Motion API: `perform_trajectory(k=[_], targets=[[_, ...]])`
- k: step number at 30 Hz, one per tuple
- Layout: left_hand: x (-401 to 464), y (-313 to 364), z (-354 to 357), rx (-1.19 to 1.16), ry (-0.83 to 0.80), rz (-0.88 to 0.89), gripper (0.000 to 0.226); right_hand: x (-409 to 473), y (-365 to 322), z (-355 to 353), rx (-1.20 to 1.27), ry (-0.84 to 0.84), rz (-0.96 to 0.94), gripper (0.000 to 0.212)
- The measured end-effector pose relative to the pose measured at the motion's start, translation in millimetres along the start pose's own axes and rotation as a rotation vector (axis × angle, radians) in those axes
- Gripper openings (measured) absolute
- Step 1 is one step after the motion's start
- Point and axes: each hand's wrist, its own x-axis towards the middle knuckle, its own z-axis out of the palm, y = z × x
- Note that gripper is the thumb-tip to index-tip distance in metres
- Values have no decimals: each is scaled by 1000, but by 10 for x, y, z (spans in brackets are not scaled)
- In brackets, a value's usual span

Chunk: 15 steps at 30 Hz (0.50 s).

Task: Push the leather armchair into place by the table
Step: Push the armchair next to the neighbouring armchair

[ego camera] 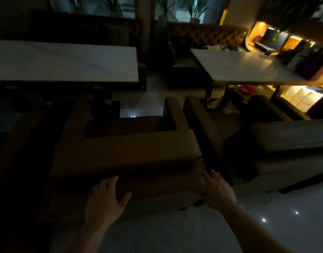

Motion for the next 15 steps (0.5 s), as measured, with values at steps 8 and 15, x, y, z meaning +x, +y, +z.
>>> perform_trajectory(k=[8,15], targets=[[-675,1821,243,29,54,207,86,-499,1296,-499,52,68,-62,86],[-876,2997,659,52,51,356,85,-633,2531,-732,75,65,-8,87]])
